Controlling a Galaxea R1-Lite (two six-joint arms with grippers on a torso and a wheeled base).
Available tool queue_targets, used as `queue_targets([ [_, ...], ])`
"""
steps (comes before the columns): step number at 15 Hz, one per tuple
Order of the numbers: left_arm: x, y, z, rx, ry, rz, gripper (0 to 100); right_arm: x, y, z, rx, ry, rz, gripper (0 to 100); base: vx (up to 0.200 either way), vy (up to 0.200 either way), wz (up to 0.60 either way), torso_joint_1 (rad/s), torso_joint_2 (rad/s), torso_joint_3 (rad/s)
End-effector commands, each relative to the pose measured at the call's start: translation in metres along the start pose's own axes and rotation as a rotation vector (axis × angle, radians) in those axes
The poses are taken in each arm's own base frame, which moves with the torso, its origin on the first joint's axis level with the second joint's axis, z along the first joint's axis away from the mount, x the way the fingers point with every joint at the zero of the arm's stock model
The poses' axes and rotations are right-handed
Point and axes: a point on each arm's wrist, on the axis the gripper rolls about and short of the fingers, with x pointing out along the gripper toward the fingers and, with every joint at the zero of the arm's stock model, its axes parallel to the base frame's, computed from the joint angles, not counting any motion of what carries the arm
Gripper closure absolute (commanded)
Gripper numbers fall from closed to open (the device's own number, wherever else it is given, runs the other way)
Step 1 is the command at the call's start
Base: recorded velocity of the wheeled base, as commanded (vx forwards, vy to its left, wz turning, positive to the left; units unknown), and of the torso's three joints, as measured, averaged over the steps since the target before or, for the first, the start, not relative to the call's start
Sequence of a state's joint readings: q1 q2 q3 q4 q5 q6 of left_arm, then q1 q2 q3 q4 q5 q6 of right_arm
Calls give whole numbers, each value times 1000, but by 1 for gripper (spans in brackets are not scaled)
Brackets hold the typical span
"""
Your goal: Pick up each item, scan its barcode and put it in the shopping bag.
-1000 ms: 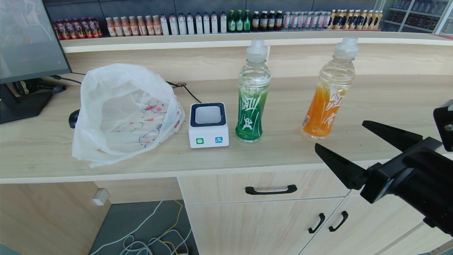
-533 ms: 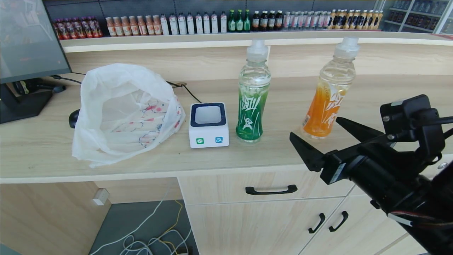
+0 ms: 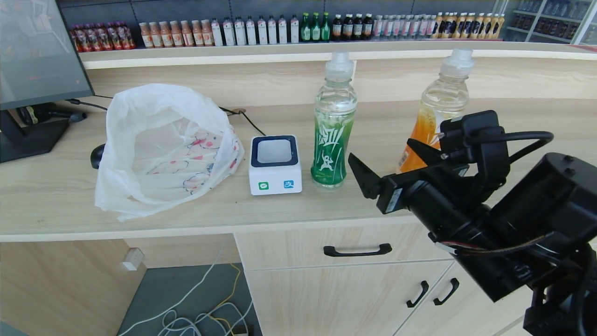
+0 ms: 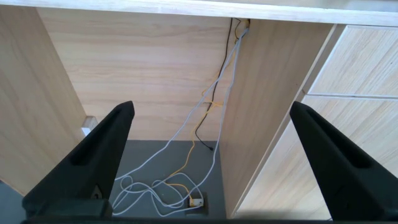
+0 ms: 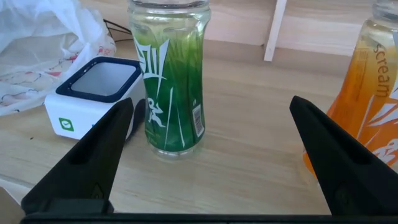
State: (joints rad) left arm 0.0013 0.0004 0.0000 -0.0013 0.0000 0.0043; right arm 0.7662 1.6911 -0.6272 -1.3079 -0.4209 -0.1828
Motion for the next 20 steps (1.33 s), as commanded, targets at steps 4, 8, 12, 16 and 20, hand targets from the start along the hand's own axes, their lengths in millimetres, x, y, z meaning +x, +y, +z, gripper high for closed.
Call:
queue_targets([
  [4, 0, 0, 0, 0, -1, 0, 0, 6, 5, -12, -15, 33, 6, 0, 0, 0, 0, 0, 0, 0],
  [8, 0, 0, 0, 0, -1, 0, 0, 34, 17, -12, 54, -5, -6, 0, 0, 0, 0, 0, 0, 0],
  [12, 0, 0, 0, -1, -1, 0, 0, 49, 25, -17, 39, 13, 0, 0, 0, 0, 0, 0, 0, 0],
  [16, 0, 0, 0, 0, -1, 0, 0, 67, 33, -15, 54, -22, -5, 0, 0, 0, 0, 0, 0, 0],
  [20, 0, 0, 0, 0, -1, 0, 0, 71, 35, -21, 50, -12, -4, 0, 0, 0, 0, 0, 0, 0],
])
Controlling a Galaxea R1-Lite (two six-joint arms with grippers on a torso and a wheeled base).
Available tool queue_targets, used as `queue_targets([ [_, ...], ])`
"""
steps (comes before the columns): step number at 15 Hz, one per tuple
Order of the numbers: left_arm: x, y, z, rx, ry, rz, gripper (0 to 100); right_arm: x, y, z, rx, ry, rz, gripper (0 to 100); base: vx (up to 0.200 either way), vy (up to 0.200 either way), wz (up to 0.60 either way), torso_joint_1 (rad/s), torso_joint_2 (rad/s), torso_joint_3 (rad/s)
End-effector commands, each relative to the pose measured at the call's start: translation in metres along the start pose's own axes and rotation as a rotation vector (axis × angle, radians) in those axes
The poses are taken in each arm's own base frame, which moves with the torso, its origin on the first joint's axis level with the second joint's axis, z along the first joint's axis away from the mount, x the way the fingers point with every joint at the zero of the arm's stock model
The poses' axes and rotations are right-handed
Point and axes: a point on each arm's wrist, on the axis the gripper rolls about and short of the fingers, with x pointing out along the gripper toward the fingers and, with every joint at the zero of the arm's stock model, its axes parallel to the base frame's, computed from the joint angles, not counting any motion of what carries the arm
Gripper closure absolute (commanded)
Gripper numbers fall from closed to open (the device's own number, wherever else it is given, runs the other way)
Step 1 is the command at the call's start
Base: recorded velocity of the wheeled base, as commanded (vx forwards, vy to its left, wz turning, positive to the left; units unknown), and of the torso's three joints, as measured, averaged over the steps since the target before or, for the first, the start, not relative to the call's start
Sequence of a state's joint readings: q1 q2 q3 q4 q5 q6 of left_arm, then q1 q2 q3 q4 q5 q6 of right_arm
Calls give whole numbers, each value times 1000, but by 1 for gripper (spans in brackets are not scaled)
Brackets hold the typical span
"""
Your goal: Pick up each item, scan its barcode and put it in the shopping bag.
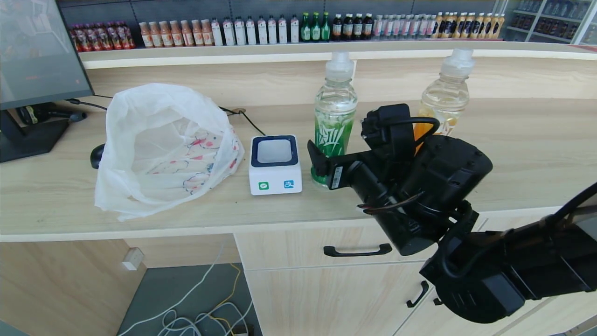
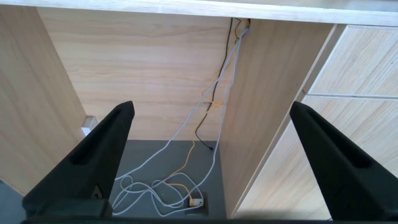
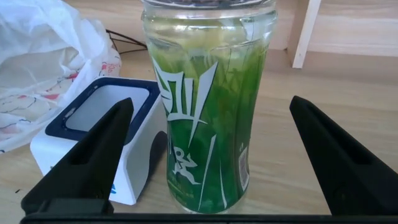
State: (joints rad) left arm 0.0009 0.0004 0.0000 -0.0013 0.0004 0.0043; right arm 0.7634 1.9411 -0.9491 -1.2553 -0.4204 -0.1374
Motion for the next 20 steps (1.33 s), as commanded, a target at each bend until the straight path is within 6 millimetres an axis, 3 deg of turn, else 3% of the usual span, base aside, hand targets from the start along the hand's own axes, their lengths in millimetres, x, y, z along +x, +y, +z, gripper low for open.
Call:
queue_targets([
  [1, 0, 0, 0, 0, -1, 0, 0, 3, 0, -3, -3, 2, -4, 0, 0, 0, 0, 0, 0, 0],
  [6, 0, 0, 0, 0, -1, 0, 0, 20, -1, -5, -2, -10, -23, 0, 0, 0, 0, 0, 0, 0],
  [10, 0, 0, 0, 0, -1, 0, 0, 33, 0, 5, -10, 3, -29, 0, 0, 0, 0, 0, 0, 0],
  [20, 0, 0, 0, 0, -1, 0, 0, 46, 1, 18, -19, 23, -34, 0, 0, 0, 0, 0, 0, 0],
])
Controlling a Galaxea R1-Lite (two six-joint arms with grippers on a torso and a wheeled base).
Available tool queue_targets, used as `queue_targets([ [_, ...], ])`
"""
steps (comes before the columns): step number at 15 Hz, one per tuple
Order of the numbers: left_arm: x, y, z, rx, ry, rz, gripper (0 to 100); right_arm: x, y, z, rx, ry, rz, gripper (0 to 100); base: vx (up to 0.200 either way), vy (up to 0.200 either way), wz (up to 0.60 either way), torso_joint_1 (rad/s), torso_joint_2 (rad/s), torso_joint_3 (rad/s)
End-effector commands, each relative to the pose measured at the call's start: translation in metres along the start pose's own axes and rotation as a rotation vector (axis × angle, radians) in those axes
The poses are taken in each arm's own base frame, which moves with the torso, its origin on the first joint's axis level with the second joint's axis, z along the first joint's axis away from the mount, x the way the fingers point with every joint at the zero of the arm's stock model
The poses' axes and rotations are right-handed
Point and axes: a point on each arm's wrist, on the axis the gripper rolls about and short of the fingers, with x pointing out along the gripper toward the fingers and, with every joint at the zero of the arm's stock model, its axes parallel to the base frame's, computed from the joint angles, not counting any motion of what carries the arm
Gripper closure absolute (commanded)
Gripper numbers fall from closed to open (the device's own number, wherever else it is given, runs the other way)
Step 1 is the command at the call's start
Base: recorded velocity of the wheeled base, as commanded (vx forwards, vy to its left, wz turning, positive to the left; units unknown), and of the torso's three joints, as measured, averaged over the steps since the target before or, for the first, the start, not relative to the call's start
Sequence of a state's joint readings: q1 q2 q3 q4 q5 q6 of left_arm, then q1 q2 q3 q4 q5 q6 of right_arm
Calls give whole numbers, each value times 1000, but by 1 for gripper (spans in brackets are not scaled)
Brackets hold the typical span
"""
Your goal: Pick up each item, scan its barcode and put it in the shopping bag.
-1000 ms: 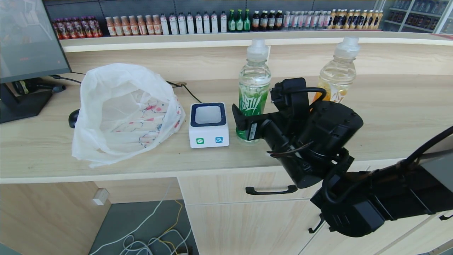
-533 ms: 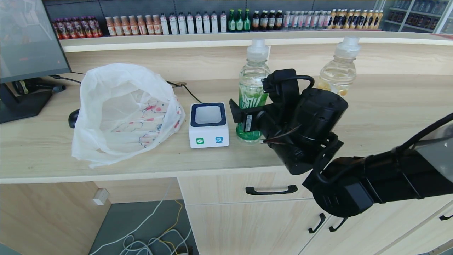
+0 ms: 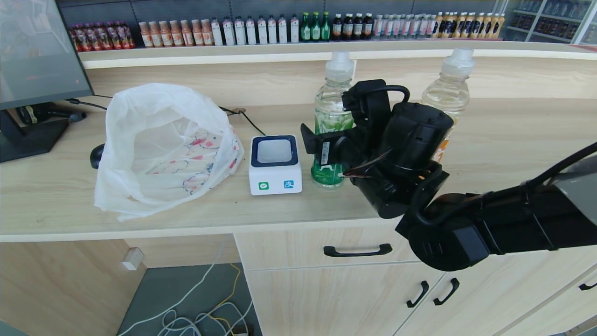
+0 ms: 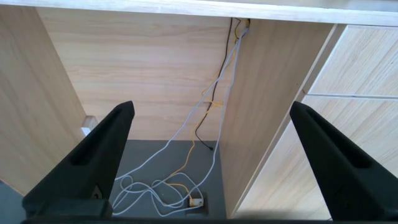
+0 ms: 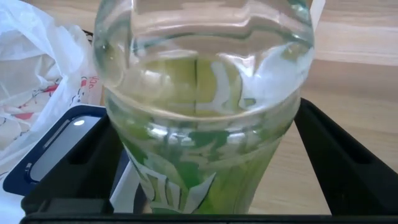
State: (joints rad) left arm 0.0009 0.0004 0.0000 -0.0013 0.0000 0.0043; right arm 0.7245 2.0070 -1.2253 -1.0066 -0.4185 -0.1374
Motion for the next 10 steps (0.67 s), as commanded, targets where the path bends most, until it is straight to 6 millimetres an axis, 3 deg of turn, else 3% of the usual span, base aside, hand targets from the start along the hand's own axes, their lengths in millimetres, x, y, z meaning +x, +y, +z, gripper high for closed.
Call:
queue_targets([
  [1, 0, 0, 0, 0, -1, 1, 0, 2, -1, 5, 4, -12, -4, 0, 0, 0, 0, 0, 0, 0],
  [10, 0, 0, 0, 0, -1, 2, 0, 11, 1, 3, 2, -10, -11, 0, 0, 0, 0, 0, 0, 0],
])
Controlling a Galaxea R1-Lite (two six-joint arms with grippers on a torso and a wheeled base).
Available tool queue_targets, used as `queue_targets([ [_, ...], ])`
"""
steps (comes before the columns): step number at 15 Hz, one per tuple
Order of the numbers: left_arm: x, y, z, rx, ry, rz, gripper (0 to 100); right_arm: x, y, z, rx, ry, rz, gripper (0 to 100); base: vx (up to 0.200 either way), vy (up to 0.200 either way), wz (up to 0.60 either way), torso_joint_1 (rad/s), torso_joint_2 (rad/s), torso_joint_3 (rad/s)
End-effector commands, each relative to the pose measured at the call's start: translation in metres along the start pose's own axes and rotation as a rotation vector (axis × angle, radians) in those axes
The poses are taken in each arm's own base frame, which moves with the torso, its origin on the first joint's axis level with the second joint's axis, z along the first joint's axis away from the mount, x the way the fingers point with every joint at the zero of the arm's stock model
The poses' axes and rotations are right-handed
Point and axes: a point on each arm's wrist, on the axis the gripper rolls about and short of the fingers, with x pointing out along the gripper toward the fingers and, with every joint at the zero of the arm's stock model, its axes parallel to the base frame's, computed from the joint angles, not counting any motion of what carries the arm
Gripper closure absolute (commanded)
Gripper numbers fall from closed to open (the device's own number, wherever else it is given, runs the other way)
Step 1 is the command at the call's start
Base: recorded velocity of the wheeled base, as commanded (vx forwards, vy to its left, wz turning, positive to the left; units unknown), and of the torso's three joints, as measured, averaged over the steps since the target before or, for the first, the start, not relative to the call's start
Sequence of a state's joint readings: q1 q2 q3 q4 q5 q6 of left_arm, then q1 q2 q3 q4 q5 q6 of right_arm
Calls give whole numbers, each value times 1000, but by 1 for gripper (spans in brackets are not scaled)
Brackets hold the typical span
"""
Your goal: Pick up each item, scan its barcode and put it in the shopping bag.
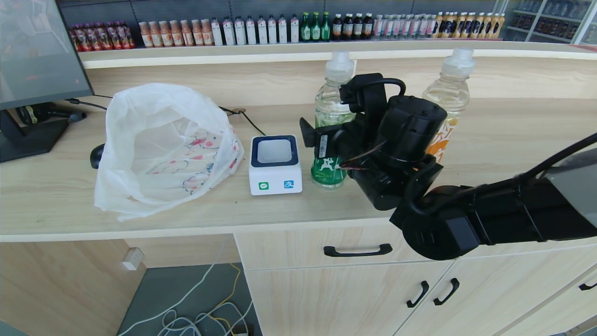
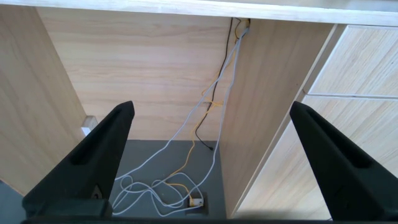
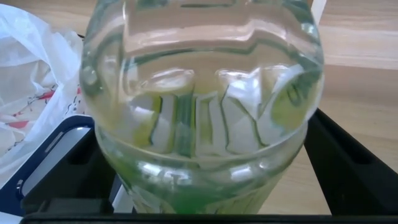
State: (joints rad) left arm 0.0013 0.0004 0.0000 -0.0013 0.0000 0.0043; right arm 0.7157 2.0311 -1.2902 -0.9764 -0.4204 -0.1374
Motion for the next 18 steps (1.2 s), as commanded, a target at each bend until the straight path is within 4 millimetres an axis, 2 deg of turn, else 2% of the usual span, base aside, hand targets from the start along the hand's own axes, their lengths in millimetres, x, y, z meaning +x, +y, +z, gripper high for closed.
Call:
queue_targets([
  [1, 0, 0, 0, -1, -1, 0, 0, 0, 1, -1, -1, 1, 1, 0, 0, 0, 0, 0, 0, 0],
  [9, 0, 0, 0, 0, -1, 0, 0, 1, 0, -1, -1, 1, 1, 0, 0, 0, 0, 0, 0, 0],
  [10, 0, 0, 0, 0, -1, 0, 0, 0, 0, 0, -1, -1, -1, 100, 0, 0, 0, 0, 0, 0],
  [18, 0, 0, 0, 0, -1, 0, 0, 2, 0, 4, 6, -14, -4, 100, 0, 0, 0, 0, 0, 0],
])
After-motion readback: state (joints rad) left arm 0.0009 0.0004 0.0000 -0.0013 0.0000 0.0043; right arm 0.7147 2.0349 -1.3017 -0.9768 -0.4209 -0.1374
